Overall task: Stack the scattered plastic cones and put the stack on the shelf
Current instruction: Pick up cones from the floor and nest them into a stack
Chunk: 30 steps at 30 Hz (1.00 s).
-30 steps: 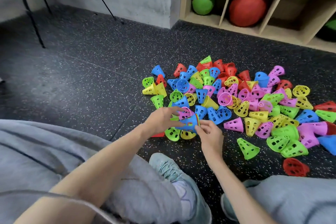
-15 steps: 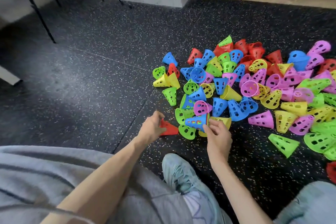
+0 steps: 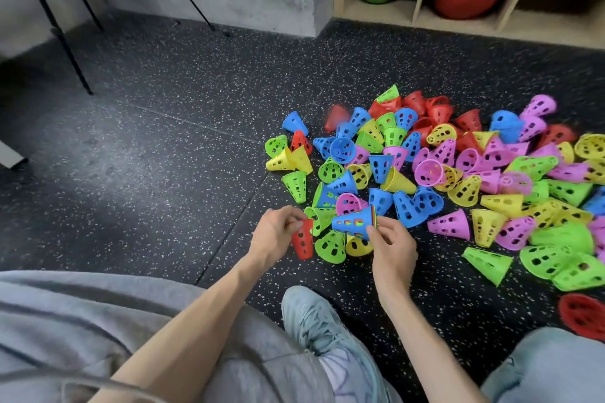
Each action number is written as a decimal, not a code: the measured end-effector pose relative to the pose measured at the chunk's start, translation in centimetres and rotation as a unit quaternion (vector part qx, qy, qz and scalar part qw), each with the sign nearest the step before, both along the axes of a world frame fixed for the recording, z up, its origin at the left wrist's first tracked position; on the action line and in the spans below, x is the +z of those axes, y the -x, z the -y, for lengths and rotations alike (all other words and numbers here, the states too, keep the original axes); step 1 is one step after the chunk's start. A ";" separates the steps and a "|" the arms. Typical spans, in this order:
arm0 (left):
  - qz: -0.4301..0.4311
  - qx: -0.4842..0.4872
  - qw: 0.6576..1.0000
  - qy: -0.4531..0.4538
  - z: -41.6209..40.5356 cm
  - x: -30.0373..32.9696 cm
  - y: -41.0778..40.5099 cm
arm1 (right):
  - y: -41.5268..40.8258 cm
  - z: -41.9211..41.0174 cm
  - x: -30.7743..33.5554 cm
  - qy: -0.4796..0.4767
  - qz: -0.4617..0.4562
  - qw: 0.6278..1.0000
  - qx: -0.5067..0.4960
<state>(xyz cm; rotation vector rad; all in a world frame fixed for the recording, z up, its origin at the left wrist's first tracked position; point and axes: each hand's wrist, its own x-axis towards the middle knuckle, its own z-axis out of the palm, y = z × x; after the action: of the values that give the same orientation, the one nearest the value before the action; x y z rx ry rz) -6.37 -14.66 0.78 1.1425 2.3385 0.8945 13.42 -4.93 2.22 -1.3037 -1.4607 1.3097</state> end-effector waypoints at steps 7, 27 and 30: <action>-0.056 -0.068 0.994 -0.064 -0.5 3.4 -3.3 | -1.4 0.3 3.4 -0.027 0.000 1.000 0.003; -0.014 -0.139 0.980 -0.140 -0.6 8.5 -11.6 | -8.9 0.7 7.9 -0.047 -0.029 0.996 0.065; -0.025 -0.143 0.978 -0.151 -1.2 8.9 -12.8 | -9.7 0.7 8.5 -0.055 -0.023 0.995 0.084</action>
<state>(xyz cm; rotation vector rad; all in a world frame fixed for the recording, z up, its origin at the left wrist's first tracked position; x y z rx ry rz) 6.45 -13.45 9.69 1.5916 2.0475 1.1472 23.10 -5.66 10.72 -1.0926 -1.6159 1.3360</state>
